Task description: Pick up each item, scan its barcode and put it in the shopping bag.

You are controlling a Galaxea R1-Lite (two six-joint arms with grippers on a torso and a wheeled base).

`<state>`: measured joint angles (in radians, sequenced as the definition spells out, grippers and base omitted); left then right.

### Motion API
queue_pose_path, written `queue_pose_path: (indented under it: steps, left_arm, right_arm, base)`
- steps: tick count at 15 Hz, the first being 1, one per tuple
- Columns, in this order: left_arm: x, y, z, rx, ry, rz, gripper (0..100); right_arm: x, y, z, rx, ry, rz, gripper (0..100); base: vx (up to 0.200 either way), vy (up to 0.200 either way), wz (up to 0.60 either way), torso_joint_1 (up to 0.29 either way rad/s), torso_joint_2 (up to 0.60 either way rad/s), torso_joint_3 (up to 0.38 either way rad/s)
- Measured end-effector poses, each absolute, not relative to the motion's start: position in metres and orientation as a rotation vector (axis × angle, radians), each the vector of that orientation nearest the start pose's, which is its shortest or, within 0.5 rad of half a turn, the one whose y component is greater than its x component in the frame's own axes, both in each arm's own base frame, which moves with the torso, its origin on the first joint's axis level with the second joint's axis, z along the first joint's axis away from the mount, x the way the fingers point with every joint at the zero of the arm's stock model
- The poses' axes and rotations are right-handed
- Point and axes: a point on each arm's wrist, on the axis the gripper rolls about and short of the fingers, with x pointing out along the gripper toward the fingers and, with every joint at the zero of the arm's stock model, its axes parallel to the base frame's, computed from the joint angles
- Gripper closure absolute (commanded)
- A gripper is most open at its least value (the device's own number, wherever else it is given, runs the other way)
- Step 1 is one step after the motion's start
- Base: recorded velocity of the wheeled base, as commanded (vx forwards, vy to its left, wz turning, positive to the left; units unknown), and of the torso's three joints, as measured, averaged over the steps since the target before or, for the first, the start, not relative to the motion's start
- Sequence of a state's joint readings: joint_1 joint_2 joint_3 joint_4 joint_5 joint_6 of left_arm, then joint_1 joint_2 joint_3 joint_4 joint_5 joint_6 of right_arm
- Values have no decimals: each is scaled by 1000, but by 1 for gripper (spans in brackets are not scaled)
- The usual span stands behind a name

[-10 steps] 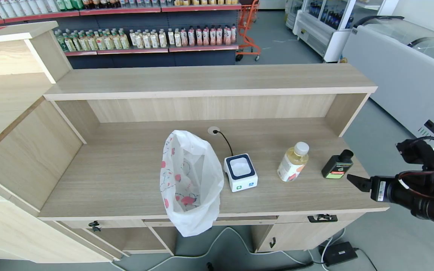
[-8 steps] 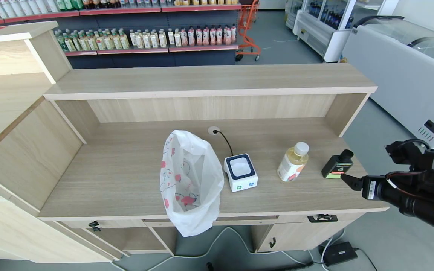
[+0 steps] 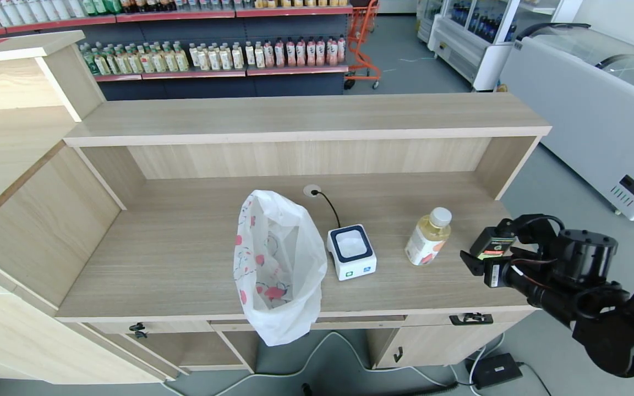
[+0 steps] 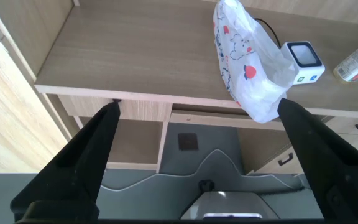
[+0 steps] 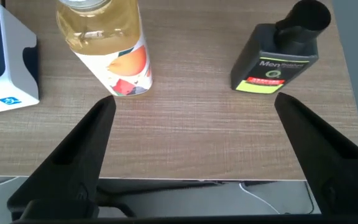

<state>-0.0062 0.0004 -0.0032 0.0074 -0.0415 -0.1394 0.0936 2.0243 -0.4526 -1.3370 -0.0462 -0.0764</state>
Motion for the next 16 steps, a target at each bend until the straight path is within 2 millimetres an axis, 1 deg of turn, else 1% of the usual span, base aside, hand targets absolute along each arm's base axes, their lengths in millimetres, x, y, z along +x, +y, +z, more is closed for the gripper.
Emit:
queue_pose_path:
  steps: [3,5,7,13,16]
  left_arm:
    - [-23,-1,76,-139,8,-47,0]
    - [-23,-1,76,-139,8,-47,0]
    - [-23,-1,76,-139,8,-47,0]
    - [-23,-1,76,-139,8,-47,0]
    - [-23,-1,76,-139,8,-47,0]
  right_arm:
    - [331,42,65,-99,195,88,0]
    - [348,48,62,-108,174,94,0]
    - [359,52,58,-114,163,104,0]
    - [381,75,44,-106,143,158,0]
    - [387,89,38,-64,140,180,0]
  base:
    - [0,0,0,0,0,0]
    - [0,0,0,0,0,0]
    - [0,0,0,0,0,0]
    - [0,0,0,0,0,0]
    - [0,0,0,0,0,0]
